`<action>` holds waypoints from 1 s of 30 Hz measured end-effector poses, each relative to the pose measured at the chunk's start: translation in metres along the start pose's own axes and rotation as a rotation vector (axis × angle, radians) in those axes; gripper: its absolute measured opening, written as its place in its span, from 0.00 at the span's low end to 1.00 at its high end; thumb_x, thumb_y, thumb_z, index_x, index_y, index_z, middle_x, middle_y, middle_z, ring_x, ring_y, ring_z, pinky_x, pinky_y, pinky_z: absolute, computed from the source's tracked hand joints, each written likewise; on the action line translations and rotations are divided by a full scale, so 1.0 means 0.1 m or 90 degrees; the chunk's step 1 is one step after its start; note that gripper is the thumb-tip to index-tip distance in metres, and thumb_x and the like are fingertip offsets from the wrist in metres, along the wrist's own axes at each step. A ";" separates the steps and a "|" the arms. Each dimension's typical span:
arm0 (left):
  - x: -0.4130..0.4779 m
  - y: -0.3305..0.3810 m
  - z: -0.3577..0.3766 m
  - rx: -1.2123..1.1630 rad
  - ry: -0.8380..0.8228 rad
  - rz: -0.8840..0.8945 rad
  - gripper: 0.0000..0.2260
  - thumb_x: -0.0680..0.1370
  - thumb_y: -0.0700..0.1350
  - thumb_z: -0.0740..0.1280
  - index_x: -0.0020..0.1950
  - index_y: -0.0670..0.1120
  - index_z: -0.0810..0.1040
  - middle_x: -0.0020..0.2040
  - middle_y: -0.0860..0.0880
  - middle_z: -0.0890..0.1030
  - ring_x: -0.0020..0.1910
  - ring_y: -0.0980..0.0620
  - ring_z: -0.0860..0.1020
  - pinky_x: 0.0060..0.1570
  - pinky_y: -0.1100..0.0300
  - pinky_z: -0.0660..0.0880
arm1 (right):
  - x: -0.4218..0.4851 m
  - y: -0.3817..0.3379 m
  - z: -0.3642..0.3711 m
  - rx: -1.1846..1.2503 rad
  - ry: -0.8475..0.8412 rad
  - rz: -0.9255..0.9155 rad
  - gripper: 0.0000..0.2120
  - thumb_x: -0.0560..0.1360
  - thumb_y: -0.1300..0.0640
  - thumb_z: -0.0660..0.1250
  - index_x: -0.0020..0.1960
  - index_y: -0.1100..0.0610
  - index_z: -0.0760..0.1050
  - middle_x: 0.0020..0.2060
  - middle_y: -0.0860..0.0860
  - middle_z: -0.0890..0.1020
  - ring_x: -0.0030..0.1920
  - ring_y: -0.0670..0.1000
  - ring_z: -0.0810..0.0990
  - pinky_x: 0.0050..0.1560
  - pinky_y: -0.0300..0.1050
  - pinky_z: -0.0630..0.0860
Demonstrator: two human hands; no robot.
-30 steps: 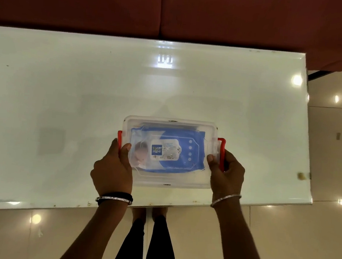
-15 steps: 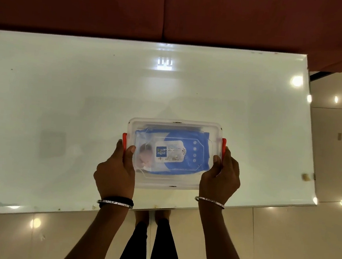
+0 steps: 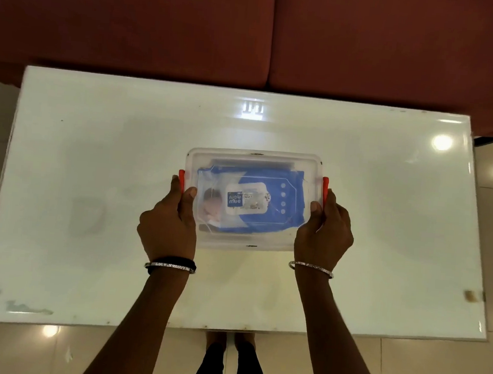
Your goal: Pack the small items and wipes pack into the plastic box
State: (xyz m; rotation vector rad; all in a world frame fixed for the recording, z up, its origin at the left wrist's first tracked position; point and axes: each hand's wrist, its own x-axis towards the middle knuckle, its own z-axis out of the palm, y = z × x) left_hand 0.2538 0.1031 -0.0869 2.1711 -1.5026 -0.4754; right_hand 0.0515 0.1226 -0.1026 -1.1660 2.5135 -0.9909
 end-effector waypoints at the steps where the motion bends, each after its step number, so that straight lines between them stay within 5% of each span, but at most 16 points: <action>1: 0.01 -0.02 0.02 0.007 -0.003 -0.007 0.17 0.79 0.49 0.66 0.64 0.44 0.78 0.37 0.35 0.84 0.31 0.34 0.79 0.33 0.58 0.63 | 0.01 0.00 0.02 -0.001 -0.008 0.000 0.15 0.78 0.64 0.65 0.64 0.66 0.77 0.49 0.63 0.83 0.49 0.60 0.83 0.52 0.43 0.75; 8: -0.02 -0.11 0.09 0.050 0.021 0.009 0.17 0.77 0.48 0.67 0.64 0.45 0.79 0.26 0.38 0.80 0.21 0.42 0.70 0.29 0.61 0.61 | -0.05 0.10 0.08 -0.043 -0.018 -0.024 0.16 0.79 0.63 0.64 0.66 0.66 0.75 0.51 0.63 0.83 0.51 0.61 0.82 0.52 0.41 0.72; 15: -0.02 -0.08 0.07 0.094 -0.029 -0.022 0.19 0.79 0.51 0.64 0.70 0.49 0.73 0.25 0.39 0.78 0.24 0.48 0.65 0.28 0.59 0.61 | -0.05 0.07 0.04 -0.030 -0.062 -0.018 0.18 0.79 0.64 0.63 0.68 0.64 0.73 0.53 0.62 0.82 0.52 0.60 0.82 0.52 0.47 0.78; 18: -0.01 -0.03 0.01 0.188 -0.154 -0.053 0.24 0.81 0.53 0.56 0.77 0.51 0.59 0.38 0.41 0.83 0.30 0.46 0.74 0.31 0.57 0.69 | -0.01 -0.01 -0.07 -0.037 -0.126 0.014 0.19 0.80 0.61 0.61 0.71 0.61 0.71 0.55 0.61 0.81 0.53 0.60 0.81 0.53 0.46 0.77; 20: -0.02 0.03 -0.07 0.163 -0.228 -0.075 0.26 0.82 0.52 0.54 0.79 0.51 0.49 0.54 0.42 0.83 0.44 0.44 0.82 0.42 0.53 0.76 | 0.06 -0.09 -0.18 -0.050 -0.206 0.060 0.19 0.81 0.58 0.59 0.72 0.60 0.70 0.56 0.60 0.81 0.56 0.60 0.81 0.57 0.50 0.77; 24: -0.03 0.20 -0.36 0.166 -0.391 -0.112 0.30 0.82 0.48 0.55 0.79 0.49 0.40 0.75 0.42 0.66 0.74 0.44 0.65 0.67 0.50 0.68 | 0.20 -0.22 -0.49 -0.145 -0.423 0.158 0.21 0.79 0.59 0.60 0.72 0.61 0.67 0.61 0.60 0.80 0.62 0.62 0.78 0.62 0.51 0.74; 26: 0.00 0.29 -0.61 0.234 -0.487 -0.112 0.30 0.82 0.49 0.56 0.79 0.45 0.45 0.77 0.42 0.60 0.77 0.45 0.58 0.71 0.51 0.63 | 0.24 -0.29 -0.72 -0.262 -0.547 0.134 0.27 0.78 0.58 0.63 0.75 0.61 0.61 0.65 0.60 0.77 0.65 0.61 0.76 0.64 0.50 0.73; 30: 0.05 0.53 -1.10 0.369 -0.623 -0.061 0.27 0.80 0.56 0.58 0.75 0.45 0.61 0.74 0.42 0.67 0.73 0.43 0.64 0.70 0.49 0.65 | 0.25 -0.50 -1.07 -0.384 -0.644 0.065 0.32 0.77 0.54 0.63 0.77 0.62 0.55 0.70 0.59 0.71 0.70 0.58 0.71 0.67 0.48 0.70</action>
